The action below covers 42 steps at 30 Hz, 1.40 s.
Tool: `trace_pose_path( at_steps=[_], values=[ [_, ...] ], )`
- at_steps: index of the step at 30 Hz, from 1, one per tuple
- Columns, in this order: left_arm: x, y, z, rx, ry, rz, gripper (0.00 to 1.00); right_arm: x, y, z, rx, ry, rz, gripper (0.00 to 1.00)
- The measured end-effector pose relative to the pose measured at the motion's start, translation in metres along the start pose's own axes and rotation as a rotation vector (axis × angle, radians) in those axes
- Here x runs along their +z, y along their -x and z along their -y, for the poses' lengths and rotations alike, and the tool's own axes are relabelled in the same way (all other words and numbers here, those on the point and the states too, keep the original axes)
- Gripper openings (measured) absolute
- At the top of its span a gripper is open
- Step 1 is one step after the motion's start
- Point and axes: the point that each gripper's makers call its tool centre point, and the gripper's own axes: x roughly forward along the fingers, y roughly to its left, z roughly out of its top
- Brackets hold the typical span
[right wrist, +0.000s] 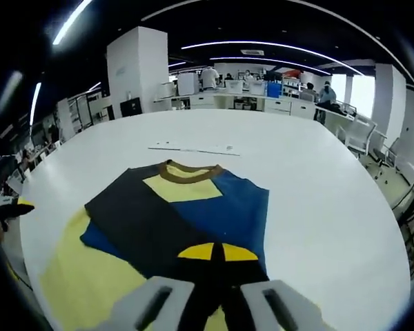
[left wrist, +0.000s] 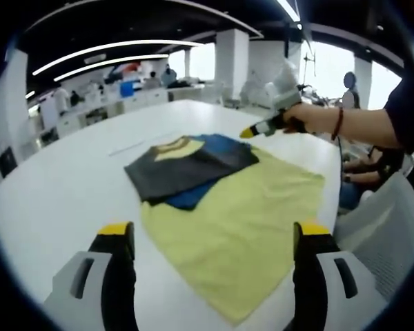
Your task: Fold the garment on the visible template until the final outline fits inside the template.
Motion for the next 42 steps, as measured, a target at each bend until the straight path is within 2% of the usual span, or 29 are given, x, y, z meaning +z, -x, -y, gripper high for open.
trace_pose_path(
  at_steps=[6, 13, 17, 23, 27, 36, 42],
  values=[
    [0.001, 0.000, 0.002, -0.003, -0.004, 0.000, 0.91, -0.014, -0.001, 0.006, -0.014, -0.002, -0.042, 0.00],
    [-0.002, 0.001, 0.001, -0.002, -0.004, -0.008, 0.91, -0.015, -0.008, 0.016, -0.028, 0.029, -0.061, 0.12],
    [-0.002, 0.002, 0.001, -0.001, -0.003, -0.007, 0.91, -0.015, -0.012, 0.022, -0.040, 0.039, -0.069, 0.12],
    [-0.003, 0.002, -0.001, 0.006, -0.005, -0.016, 0.91, -0.014, -0.022, 0.023, -0.024, 0.034, -0.076, 0.09],
    [-0.003, 0.002, -0.002, 0.010, -0.002, -0.015, 0.91, -0.014, -0.022, 0.027, -0.033, 0.019, -0.078, 0.00],
    [-0.003, 0.002, -0.001, 0.013, -0.002, -0.016, 0.91, -0.017, -0.007, 0.034, -0.053, 0.007, -0.085, 0.00],
    [-0.004, 0.000, 0.001, 0.007, -0.010, -0.020, 0.91, -0.019, -0.006, 0.035, -0.054, 0.017, -0.096, 0.00]
  ],
)
